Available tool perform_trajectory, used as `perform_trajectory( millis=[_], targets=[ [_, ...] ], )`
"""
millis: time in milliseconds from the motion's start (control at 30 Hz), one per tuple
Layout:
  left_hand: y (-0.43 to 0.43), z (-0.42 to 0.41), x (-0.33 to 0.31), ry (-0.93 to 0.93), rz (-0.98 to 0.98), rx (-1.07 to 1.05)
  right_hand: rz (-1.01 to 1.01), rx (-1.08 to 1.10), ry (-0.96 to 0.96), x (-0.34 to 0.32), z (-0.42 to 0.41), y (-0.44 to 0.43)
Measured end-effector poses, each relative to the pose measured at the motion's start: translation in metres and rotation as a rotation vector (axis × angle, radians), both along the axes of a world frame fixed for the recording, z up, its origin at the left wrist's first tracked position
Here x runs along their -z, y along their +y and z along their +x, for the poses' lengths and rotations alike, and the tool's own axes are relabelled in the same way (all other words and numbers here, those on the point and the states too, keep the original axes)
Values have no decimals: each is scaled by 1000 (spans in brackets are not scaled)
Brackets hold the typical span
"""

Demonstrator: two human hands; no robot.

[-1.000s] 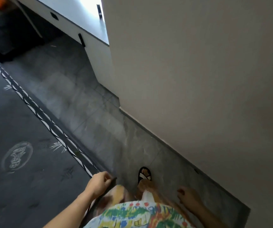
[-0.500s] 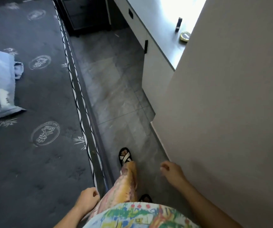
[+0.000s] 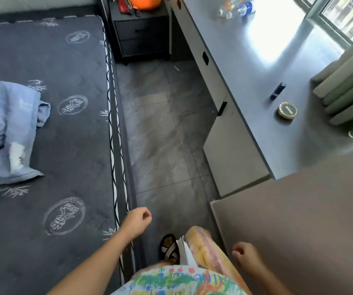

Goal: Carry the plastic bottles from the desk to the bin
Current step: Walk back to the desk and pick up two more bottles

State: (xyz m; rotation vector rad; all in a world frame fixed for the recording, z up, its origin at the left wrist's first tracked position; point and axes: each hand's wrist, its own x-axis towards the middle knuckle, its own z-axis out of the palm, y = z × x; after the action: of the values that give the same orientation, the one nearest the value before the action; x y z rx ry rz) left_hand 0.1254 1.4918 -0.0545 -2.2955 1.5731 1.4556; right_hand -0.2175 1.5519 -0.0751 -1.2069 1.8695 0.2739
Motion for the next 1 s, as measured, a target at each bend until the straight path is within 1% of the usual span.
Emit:
perform_trajectory(
  millis=[167,333,567,700,867,1000],
  targets=[
    [-98,-4,-2,47,-59,-21,82,-50,44,-1,4,-72],
    [-183,8,8,29,-34,-20,99,-109,25,10,17,-175],
    [-259,46,15,-75,97,-45,9,-194,-62,-1,57,-346],
    [-290,69,20,-114,142,-110,-75,-205,-129,-15,89,-436],
    [-341,98,26,-133,194,-115,-127,-208,-172,-16,128,-533],
    [-404,129,33,-144,223,-88,-147,-168,-193,-9,158,-600]
  ],
)
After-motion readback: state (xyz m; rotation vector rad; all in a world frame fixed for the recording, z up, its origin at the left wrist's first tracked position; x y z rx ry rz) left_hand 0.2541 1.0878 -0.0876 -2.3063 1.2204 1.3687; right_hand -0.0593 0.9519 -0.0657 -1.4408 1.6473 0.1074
